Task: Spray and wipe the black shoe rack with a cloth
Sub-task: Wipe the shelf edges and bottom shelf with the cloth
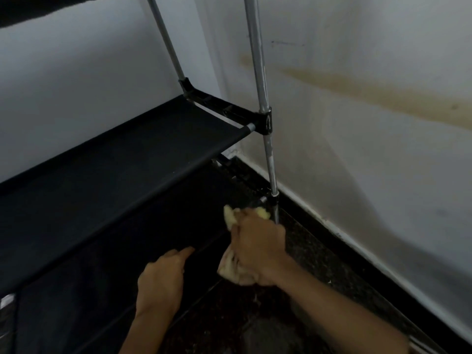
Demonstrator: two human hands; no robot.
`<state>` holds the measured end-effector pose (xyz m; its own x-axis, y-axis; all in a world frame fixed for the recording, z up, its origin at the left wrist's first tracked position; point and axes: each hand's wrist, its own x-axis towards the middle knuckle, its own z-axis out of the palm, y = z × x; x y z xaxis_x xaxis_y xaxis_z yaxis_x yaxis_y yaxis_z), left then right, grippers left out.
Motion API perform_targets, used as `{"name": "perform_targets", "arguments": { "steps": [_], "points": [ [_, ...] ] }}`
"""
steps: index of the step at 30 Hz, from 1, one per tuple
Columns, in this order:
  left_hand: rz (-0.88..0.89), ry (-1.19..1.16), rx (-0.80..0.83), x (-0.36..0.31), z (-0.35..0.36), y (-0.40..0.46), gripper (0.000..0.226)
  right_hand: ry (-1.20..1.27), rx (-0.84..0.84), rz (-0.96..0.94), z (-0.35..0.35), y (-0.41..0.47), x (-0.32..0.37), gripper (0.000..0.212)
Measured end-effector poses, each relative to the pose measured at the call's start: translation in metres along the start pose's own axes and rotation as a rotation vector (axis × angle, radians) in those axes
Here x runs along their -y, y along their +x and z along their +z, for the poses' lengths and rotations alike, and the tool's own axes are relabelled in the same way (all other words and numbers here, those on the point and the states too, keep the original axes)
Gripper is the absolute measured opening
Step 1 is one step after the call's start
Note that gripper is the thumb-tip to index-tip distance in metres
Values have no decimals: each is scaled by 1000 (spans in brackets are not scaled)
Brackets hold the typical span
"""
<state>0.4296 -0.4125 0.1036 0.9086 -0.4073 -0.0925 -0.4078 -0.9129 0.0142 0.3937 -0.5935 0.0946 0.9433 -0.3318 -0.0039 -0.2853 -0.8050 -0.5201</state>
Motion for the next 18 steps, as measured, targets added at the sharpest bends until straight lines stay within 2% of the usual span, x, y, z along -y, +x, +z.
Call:
{"name": "perform_targets", "arguments": {
  "steps": [3,5,7,11,13,16,18],
  "points": [
    [-6,-20,-16,1,1,0,51,15,-93,140,-12,15,-15,33],
    [-8,-17,-21,1,1,0,50,2,-118,144,-9,12,-11,34],
    [-8,-12,-24,0,1,-1,50,18,-112,83,1,0,-2,37],
    [-2,-3,-25,0,1,-1,52,84,13,-92,17,-14,10,40],
    [3,-15,-23,1,1,-1,49,53,-46,-25,10,-4,2,37],
    [1,-35,-35,2,2,0,49,2,-167,178,-3,11,-15,36],
    [-3,-29,-34,3,3,0,51,8,-167,198,-1,10,-13,39]
  ]
}}
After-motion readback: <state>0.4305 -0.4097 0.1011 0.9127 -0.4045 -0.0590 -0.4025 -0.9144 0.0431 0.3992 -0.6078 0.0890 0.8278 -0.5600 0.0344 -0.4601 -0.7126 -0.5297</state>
